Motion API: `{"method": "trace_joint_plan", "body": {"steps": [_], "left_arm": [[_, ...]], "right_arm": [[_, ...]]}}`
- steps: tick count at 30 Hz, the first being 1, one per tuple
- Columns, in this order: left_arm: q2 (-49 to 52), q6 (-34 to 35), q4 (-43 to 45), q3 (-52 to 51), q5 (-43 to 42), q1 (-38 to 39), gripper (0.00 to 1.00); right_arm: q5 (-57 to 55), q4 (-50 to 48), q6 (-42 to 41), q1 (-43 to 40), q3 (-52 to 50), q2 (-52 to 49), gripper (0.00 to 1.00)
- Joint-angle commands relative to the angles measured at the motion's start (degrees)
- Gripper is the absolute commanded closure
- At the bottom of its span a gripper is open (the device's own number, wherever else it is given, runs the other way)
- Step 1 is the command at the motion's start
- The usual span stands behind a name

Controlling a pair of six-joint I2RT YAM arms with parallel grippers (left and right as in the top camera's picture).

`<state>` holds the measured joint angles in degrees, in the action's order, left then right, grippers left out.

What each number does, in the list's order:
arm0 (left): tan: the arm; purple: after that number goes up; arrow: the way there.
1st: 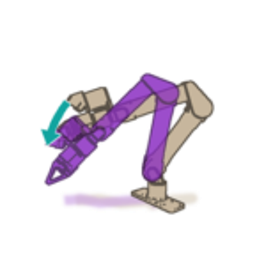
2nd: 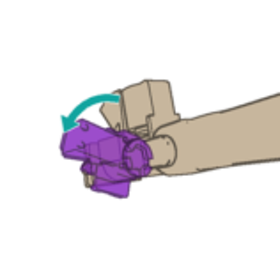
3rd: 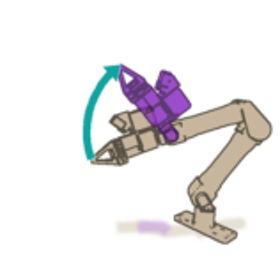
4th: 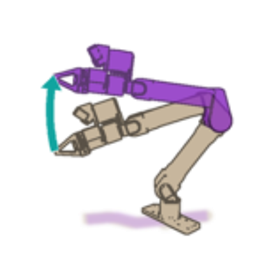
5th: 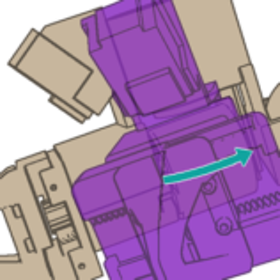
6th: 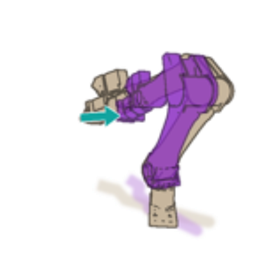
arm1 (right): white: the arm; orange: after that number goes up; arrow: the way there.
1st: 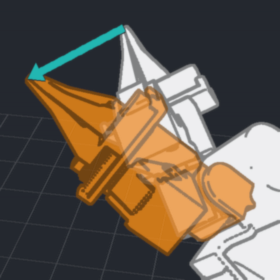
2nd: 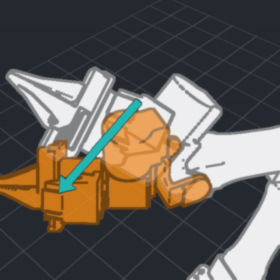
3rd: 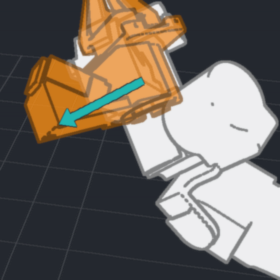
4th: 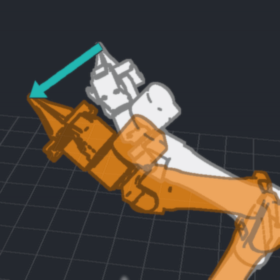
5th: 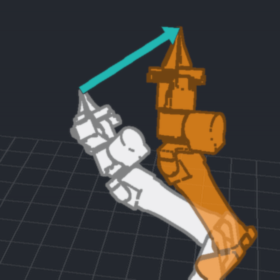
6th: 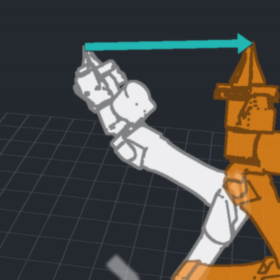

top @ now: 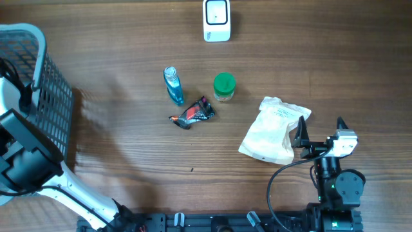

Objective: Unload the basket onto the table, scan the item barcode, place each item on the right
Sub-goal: 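Reach the left gripper into the basket and grasp the Kleenex tissue pack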

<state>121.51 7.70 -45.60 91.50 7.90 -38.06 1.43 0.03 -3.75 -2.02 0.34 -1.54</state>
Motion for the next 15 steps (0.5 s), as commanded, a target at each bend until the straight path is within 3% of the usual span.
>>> {"method": "trace_joint_plan", "body": {"steps": [1, 4, 7, 9, 12, 15], "left_arm": [[0.5, 0.9, 0.3, -0.5, 0.1, -1.1, 0.14], [0.5, 0.9, 0.9, -0.5, -1.2, -1.1, 0.19], [0.5, 0.9, 0.9, -0.5, -1.2, -1.1, 0.34], [0.5, 0.9, 0.9, -0.5, -1.2, -1.1, 0.36], [0.5, 0.9, 0.9, -0.5, -1.2, -1.1, 0.58], [0.1, 1.9, 0.8, -0.5, -0.8, -1.1, 0.6]], "right_arm": [[0.3, -0.2, 0.6, 0.2, 0.0, 0.3, 0.0], [0.3, -0.2, 0.6, 0.2, 0.0, 0.3, 0.0], [0.3, -0.2, 0.6, 0.2, 0.0, 0.3, 0.0], [0.3, -0.2, 0.6, 0.2, 0.0, 0.3, 0.0], [0.3, -0.2, 0.6, 0.2, 0.0, 0.3, 0.0], [0.3, -0.2, 0.6, 0.2, 0.0, 0.3, 0.0]]}}
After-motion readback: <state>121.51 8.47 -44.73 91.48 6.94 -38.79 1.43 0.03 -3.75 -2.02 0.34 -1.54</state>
